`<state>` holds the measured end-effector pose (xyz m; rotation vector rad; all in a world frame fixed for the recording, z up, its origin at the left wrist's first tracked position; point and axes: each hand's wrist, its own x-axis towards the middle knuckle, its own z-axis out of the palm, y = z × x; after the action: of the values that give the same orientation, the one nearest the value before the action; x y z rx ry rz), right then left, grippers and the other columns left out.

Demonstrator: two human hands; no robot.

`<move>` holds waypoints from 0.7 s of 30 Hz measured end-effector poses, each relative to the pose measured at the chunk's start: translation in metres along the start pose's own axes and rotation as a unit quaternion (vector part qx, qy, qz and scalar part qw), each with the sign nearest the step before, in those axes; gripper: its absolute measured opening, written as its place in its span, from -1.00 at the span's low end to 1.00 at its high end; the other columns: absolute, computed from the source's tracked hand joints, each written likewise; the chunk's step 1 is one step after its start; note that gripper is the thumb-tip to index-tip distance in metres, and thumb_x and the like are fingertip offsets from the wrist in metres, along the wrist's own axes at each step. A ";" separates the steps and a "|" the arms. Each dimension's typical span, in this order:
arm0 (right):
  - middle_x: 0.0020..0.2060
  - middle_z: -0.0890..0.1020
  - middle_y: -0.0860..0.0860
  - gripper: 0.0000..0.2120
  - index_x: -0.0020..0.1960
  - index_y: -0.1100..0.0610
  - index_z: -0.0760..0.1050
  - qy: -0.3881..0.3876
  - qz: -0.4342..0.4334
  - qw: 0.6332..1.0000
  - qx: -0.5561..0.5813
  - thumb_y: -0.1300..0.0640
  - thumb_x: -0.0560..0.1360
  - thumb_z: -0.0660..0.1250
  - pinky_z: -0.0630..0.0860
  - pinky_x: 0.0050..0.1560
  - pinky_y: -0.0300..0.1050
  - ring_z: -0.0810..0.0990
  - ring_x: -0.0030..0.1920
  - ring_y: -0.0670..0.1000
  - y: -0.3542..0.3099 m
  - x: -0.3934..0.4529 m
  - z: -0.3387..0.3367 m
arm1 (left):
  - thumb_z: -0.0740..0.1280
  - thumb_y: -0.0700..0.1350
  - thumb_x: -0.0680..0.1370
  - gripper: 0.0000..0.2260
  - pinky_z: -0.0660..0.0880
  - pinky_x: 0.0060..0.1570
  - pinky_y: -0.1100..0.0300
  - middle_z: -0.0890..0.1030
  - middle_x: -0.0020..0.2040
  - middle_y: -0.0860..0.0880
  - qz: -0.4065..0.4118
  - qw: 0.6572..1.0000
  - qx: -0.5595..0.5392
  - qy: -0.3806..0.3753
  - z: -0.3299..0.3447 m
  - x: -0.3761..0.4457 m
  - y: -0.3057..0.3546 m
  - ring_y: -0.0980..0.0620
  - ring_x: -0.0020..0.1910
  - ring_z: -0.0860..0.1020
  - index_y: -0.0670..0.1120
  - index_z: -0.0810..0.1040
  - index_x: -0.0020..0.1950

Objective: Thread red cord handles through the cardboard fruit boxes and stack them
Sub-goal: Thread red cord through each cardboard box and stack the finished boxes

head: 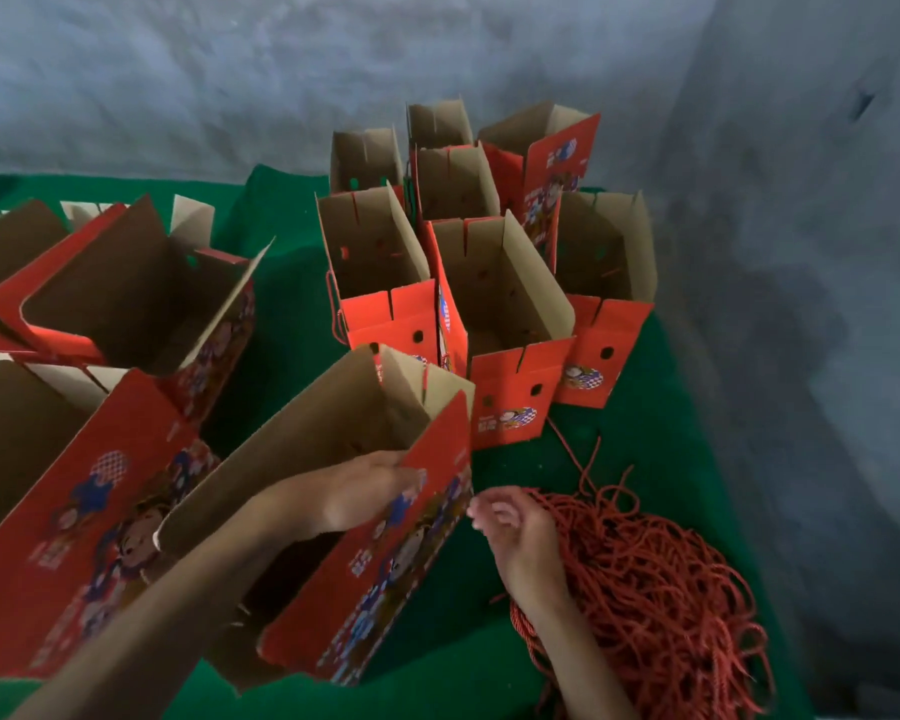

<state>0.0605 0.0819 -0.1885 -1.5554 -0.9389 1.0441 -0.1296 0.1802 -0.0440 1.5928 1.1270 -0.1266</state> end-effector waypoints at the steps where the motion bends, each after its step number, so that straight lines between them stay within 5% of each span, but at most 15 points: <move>1: -0.12 0.74 0.01 -0.91 -0.02 0.09 0.64 -0.029 0.007 0.999 0.026 0.08 0.62 0.43 0.62 -0.01 -0.16 0.71 -0.07 -0.05 -0.004 -0.002 -0.001 | 0.19 0.01 0.44 -0.73 0.56 -0.05 0.24 0.70 -0.12 0.18 -0.005 0.999 -0.039 0.009 0.002 0.001 0.001 0.10 -0.08 0.66 0.21 0.67 -0.07; 4: -0.13 0.74 -0.01 -0.92 -0.06 0.07 0.66 -0.071 -0.010 0.997 0.020 0.08 0.59 0.46 0.63 -0.05 -0.16 0.71 -0.10 -0.03 -0.016 -0.003 0.002 | 0.17 -0.01 0.53 -0.62 0.58 0.20 -0.15 0.67 0.16 -0.13 -0.029 0.993 -0.113 0.021 0.005 0.006 0.002 -0.20 0.11 0.65 -0.03 0.54 0.30; 8: -0.25 0.69 -0.12 -0.91 -0.09 0.02 0.64 -0.065 -0.054 0.996 -0.042 0.06 0.59 0.44 0.52 -0.20 -0.31 0.66 -0.23 -0.15 -0.023 0.007 0.011 | 0.13 0.20 0.65 -0.53 0.54 0.17 -0.02 0.61 0.24 -0.02 -0.062 0.985 -0.160 0.015 0.006 0.007 0.005 -0.07 0.17 0.62 0.05 0.34 0.52; 17: -0.21 0.64 -0.03 -0.77 -0.18 0.00 0.57 -0.064 -0.037 0.997 -0.039 0.25 0.60 0.42 0.56 -0.11 -0.08 0.60 -0.22 -0.13 -0.022 0.034 0.044 | 0.02 0.46 0.53 -0.33 0.53 0.12 0.07 0.62 0.27 -0.01 -0.043 0.977 -0.208 0.021 0.004 0.004 0.006 -0.03 0.21 0.63 0.09 0.38 0.47; 21: -0.10 0.71 0.02 -0.90 -0.05 0.15 0.67 -0.070 -0.071 0.984 -0.147 0.17 0.61 0.41 0.63 -0.01 -0.04 0.68 -0.12 -0.01 -0.030 0.038 0.039 | -0.02 0.44 0.58 -0.50 0.58 -0.01 0.08 0.68 0.15 0.03 -0.053 0.984 -0.169 0.021 0.002 0.007 0.004 0.00 0.13 0.65 0.20 0.53 0.20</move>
<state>0.0342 0.1349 -0.1707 -1.6395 -1.3305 0.9552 -0.1218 0.1831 -0.0461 1.2397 1.1967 0.0293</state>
